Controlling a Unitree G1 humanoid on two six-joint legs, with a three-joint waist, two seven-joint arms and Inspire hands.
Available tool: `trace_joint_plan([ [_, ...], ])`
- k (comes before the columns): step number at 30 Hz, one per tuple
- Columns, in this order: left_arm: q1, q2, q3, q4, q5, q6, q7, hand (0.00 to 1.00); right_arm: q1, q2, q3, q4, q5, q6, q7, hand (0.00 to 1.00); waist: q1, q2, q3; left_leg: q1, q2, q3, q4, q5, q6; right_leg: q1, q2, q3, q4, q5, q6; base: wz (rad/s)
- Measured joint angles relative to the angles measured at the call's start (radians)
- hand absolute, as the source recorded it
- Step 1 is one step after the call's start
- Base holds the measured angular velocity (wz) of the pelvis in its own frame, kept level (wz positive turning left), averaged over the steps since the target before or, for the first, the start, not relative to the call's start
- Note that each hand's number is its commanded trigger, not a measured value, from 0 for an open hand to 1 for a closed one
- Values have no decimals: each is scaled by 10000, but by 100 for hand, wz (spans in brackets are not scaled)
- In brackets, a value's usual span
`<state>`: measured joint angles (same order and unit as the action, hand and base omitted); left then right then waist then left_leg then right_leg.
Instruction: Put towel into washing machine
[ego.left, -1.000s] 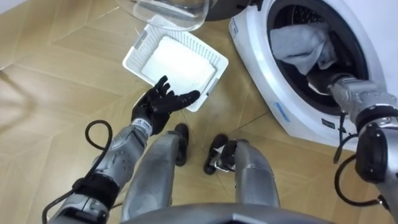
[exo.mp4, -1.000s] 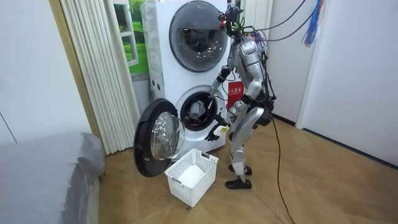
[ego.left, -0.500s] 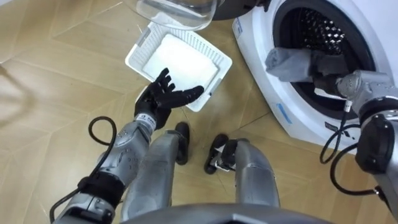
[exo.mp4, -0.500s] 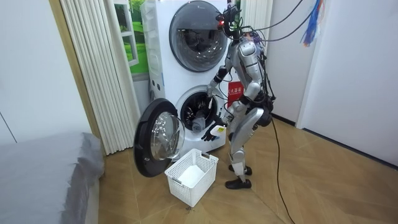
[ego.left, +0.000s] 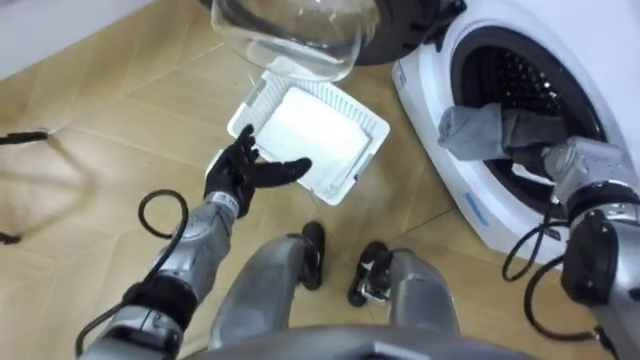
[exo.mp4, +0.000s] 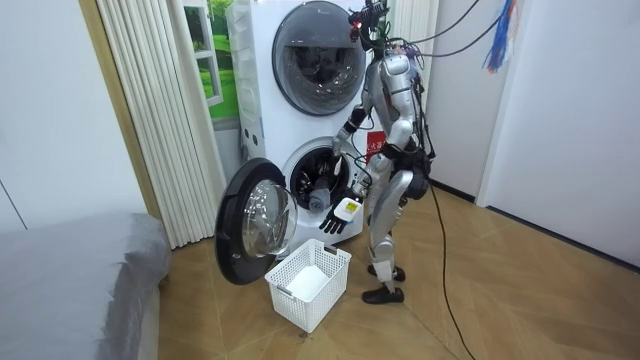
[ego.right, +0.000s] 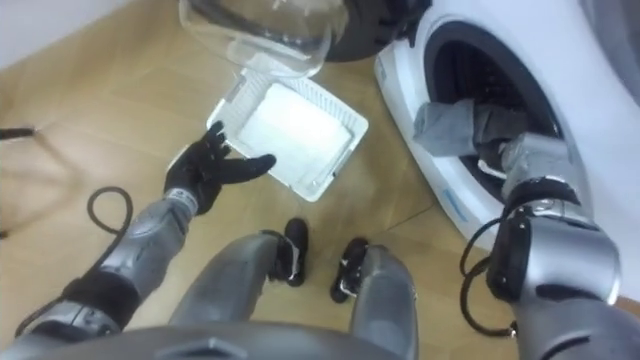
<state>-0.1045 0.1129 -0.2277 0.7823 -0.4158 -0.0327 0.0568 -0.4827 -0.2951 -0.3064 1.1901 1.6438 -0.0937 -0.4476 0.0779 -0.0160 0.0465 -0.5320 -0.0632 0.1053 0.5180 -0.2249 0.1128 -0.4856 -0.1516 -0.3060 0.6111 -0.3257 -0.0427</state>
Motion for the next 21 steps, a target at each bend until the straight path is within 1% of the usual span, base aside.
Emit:
trace_joint_plan([
  [1, 44, 23, 49, 102, 191, -4, 9, 0, 155, 16, 0, -13, -1, 0, 46, 0, 2, 9, -11, 116, -1, 1, -77, 3, -4, 115, 18, -2, -89, 8, 13, 0],
  [2, 247, 97, 141, 345, 750, -68, 0, 0, 590, 124, 3, -78, -150, -26, 207, 0, 12, 66, -47, 334, 15, 16, -185, 3, -6, 370, 82, 2, -319, 41, 57, -4],
  [3, 408, 198, 264, 664, 1209, -129, 10, 0, 1145, 327, 7, -215, -359, -141, 472, 0, -1, 134, -99, 624, 47, 15, -290, 4, -6, 756, 196, 26, -676, 108, 108, -7],
  [4, 510, 259, 336, 756, 1357, -135, 26, 0, 1414, 404, 7, -279, -378, -177, 591, 0, -8, 146, -124, 807, 49, 16, -399, 3, -6, 948, 232, 53, -832, 135, 129, -13],
  [5, 883, 389, 507, 862, 1513, -170, 47, 0, 1960, 443, 26, -373, -391, -168, 759, 0, -17, 198, -189, 1171, 51, 14, -649, 4, -6, 1325, 313, 84, -1157, 214, 176, -16],
  [6, 1147, 483, 728, 1056, 1753, -252, 72, 0, 2424, 460, 118, -437, -475, -113, 1078, 0, -33, 250, -228, 1566, 36, 16, -924, 9, -14, 1698, 357, 107, -1469, 265, 211, -15],
  [7, 1260, 516, 822, 1212, 1917, -269, 118, 0, 2601, 479, 118, -403, -513, -102, 1240, 0, -43, 282, -249, 1777, 24, 15, -1090, 14, -23, 1899, 382, 131, -1625, 285, 239, -6],
  [8, 1555, 578, 997, 1465, 2185, -304, 239, 0, 2951, 571, 120, -358, -671, -36, 1559, 0, -170, 345, -301, 2235, 12, 15, -1421, 24, -38, 2334, 482, 223, -1951, 361, 313, -6],
  [9, 1874, 644, 1220, 1653, 2351, -391, 320, 0, 3319, 751, 131, -411, -881, -10, 1829, 0, -214, 320, -338, 2698, 1, 18, -1782, 42, -68, 2691, 538, 382, -2226, 426, 342, -6],
  [10, 2043, 646, 1404, 1689, 2492, -409, 348, 0, 3533, 843, 129, -434, -1064, -10, 1937, 0, -219, 295, -358, 2908, -2, 18, -1918, 44, -71, 2891, 580, 423, -2368, 452, 362, -12],
  [11, 2351, 642, 1732, 1691, 2848, -457, 420, 0, 3964, 1025, 218, -322, -1661, -3, 2270, 0, -246, 221, -399, 3271, -7, 18, -2146, 59, -95, 3254, 645, 493, -2654, 510, 387, 0],
  [12, 2615, 637, 1958, 1755, 3115, -552, 449, 0, 4303, 1142, 408, -156, -2338, 1, 2592, 0, -393, 154, -440, 3529, -20, 13, -2264, 65, -105, 3566, 672, 575, -2889, 539, 412, 4],
  [13, 2712, 617, 2089, 1827, 3276, -569, 460, 0, 4454, 1174, 500, -93, -2791, 1, 2747, 0, -495, 130, -445, 3627, -25, 12, -2308, 65, -105, 3682, 676, 565, -2975, 542, 419, 5],
  [14, 2861, 571, 2340, 1929, 3561, -568, 492, 0, 4796, 1232, 543, 0, -3939, 2, 3066, 0, -581, 66, -472, 3785, -29, 10, -2395, 65, -105, 3862, 693, 569, -3113, 572, 441, 0],
  [15, 2943, 564, 2432, 1933, 3718, -569, 494, 0, 4929, 1240, 561, 83, -4498, -2, 3194, 0, -616, 42, -483, 3872, -24, 8, -2463, 65, -105, 3979, 717, 568, -3223, 603, 443, -10],
  [16, 3116, 564, 2556, 1937, 3947, -578, 520, 0, 5249, 1239, 647, 133, -5403, -18, 3323, 0, -699, -8, -501, 4051, -9, 23, -2563, 65, -106, 4190, 776, 626, -3447, 678, 444, -14],
  [17, 3283, 565, 2656, 1940, 4108, -587, 616, 0, 5597, 1210, 917, 95, -6401, -37, 3445, 15, -752, -74, -517, 4237, 4, 31, -2662, 65, -106, 4387, 835, 723, -3634, 742, 447, -26],
  [18, 3397, 570, 2684, 1945, 4118, -610, 718, 0, 5852, 1192, 1129, 90, -7523, -51, 3526, 33, -725, -136, -536, 4407, 21, 50, -2682, 65, -106, 4555, 878, 861, -3768, 805, 440, -30],
  [19, 3458, 570, 2697, 1954, 4119, -611, 728, 0, 5977, 1172, 1260, 95, -8066, -47, 3567, 46, -722, -146, -541, 4477, 31, 49, -2683, 65, -107, 4630, 894, 922, -3814, 838, 440, -39],
  [20, 3525, 571, 2703, 2051, 4116, -615, 728, 0, 6162, 1159, 1401, 111, -8982, -45, 3641, 22, -747, -151, -545, 4645, 44, 35, -2727, 64, -107, 4802, 946, 1019, -3962, 902, 432, -43],
  [21, 3519, 575, 2706, 2203, 4120, -610, 728, 0, 6258, 1116, 1673, 173, -9981, -28, 3661, 9, -765, -140, -540, 4813, 71, 33, -2882, 51, -131, 4925, 987, 1133, -4018, 932, 410, -39],
])
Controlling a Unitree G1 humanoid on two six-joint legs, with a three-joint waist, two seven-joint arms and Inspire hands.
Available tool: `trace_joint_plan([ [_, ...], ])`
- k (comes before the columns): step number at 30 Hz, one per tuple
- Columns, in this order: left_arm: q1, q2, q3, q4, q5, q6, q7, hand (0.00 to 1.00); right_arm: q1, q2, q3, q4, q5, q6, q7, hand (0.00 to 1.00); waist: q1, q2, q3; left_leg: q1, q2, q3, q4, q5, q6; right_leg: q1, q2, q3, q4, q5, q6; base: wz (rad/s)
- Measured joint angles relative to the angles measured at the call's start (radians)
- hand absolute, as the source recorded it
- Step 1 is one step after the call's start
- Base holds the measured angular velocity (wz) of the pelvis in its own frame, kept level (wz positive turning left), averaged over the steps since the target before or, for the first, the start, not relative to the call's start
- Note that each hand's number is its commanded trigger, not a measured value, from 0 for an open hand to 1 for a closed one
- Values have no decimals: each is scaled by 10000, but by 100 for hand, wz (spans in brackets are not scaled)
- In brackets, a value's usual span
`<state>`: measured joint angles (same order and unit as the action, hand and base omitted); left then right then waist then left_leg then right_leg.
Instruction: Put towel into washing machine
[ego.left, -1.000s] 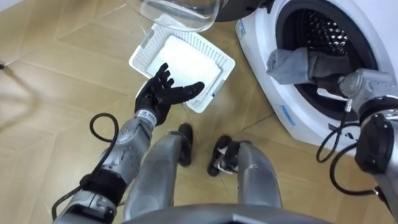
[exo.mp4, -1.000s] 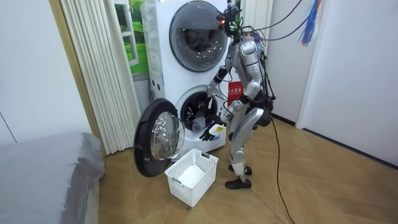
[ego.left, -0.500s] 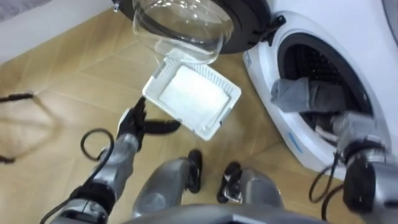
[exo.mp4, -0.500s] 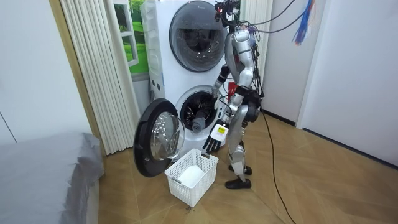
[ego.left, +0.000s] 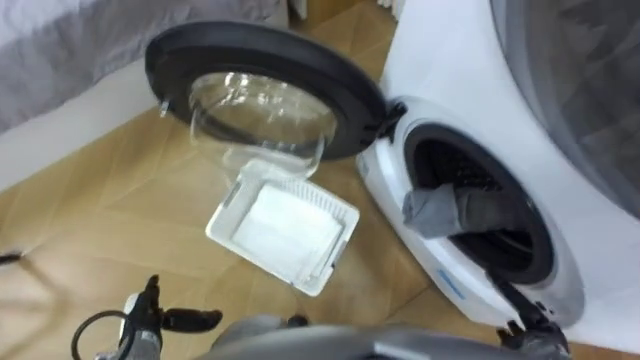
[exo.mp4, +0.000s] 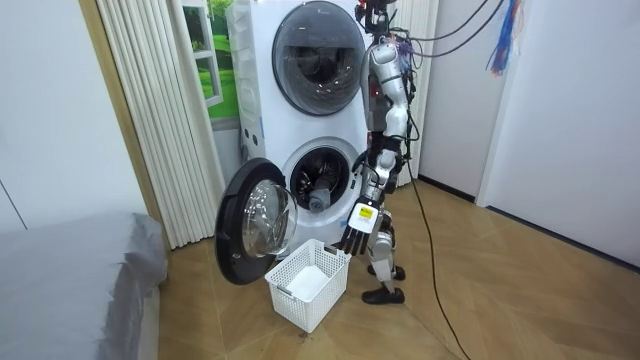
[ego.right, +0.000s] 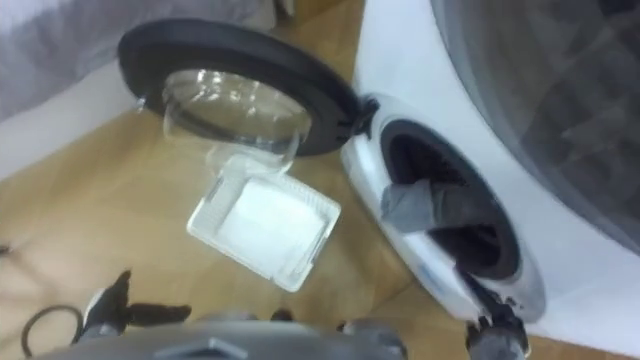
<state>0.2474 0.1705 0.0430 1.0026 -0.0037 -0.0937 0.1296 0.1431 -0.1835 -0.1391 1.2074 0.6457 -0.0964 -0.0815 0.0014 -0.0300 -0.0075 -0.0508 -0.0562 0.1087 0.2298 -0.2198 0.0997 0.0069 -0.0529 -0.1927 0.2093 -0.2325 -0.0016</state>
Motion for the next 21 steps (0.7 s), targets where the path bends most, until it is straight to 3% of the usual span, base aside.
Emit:
trace_joint_plan([
  [1, 1, 3, 0, 20, 17, 8, 1, 0, 16, -5, 87, 21, -449, 23, 14, 0, -24, 16, 11, 57, 26, 4, -61, -15, -26, 32, 15, 20, -19, 26, -13, -27],
  [5, -17, -1, 2, 264, 378, 15, 154, 0, 205, 78, 790, 49, -2309, 106, 212, 0, 27, 70, 109, 497, 100, 169, -387, 10, -89, 193, 111, 221, -63, 147, -20, -16],
  [7, -18, -6, -3, 407, 379, 62, 153, 0, 186, 108, 1012, 155, -2375, 121, 355, 0, 28, 59, 139, 607, 105, 207, -452, 10, -90, 287, 161, 256, -66, 160, -18, -12],
  [12, -13, -6, 0, 738, 579, 213, 148, 0, 140, 118, 1605, 443, -2821, 275, 858, 0, 62, 75, 125, 704, 108, 236, -416, 11, -90, 356, 180, 302, -72, 189, -12, -1],
  [21, -3, -265, -4, 980, 856, 917, 108, 0, -34, 224, 1957, 780, -2788, 558, 1495, 0, 58, -74, 194, 1006, 109, 229, -579, 0, -106, 676, 204, 284, -284, 192, -11, 0],
])
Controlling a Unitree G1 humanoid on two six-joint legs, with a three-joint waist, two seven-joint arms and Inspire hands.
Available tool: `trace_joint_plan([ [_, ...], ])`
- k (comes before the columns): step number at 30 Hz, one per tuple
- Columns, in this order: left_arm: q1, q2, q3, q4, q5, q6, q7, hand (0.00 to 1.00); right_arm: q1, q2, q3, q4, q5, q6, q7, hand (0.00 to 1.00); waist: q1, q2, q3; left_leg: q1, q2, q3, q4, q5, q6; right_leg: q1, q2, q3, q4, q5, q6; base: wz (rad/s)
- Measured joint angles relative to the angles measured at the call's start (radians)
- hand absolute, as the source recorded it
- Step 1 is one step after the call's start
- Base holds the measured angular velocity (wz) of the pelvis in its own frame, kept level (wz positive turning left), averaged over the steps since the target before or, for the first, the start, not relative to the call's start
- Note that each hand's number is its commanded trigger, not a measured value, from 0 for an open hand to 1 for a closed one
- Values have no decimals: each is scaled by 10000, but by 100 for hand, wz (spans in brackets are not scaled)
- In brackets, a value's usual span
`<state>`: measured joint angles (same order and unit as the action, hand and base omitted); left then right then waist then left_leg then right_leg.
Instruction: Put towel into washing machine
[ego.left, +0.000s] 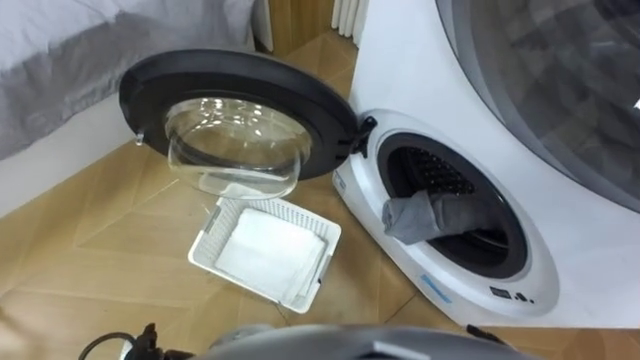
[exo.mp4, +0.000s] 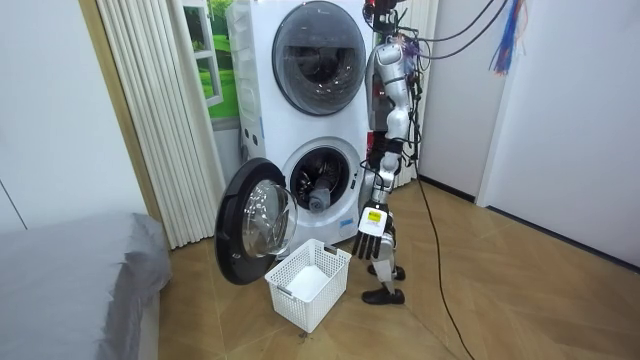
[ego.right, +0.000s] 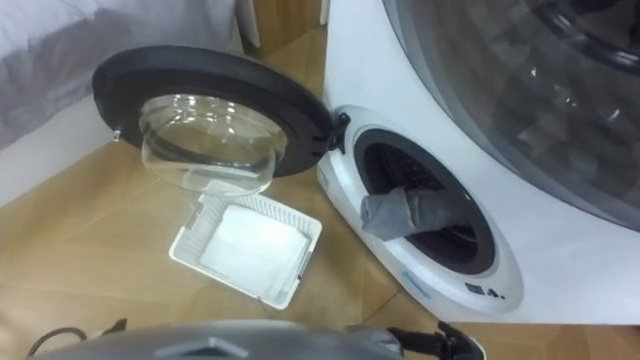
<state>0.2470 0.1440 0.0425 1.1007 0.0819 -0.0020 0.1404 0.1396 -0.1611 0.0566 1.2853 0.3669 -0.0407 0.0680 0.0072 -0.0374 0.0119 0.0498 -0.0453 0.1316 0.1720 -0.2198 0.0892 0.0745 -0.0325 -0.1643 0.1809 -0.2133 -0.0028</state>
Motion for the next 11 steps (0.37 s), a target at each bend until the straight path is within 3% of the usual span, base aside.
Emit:
trace_joint_plan([
  [11, -306, -109, 579, 212, 449, 261, -204, 0, -16, -8, -14, 301, -9, 228, 456, 0, 14, -68, 4, 503, 21, 10, -80, -46, -48, 535, 58, 13, -193, 22, 6, 0],
])
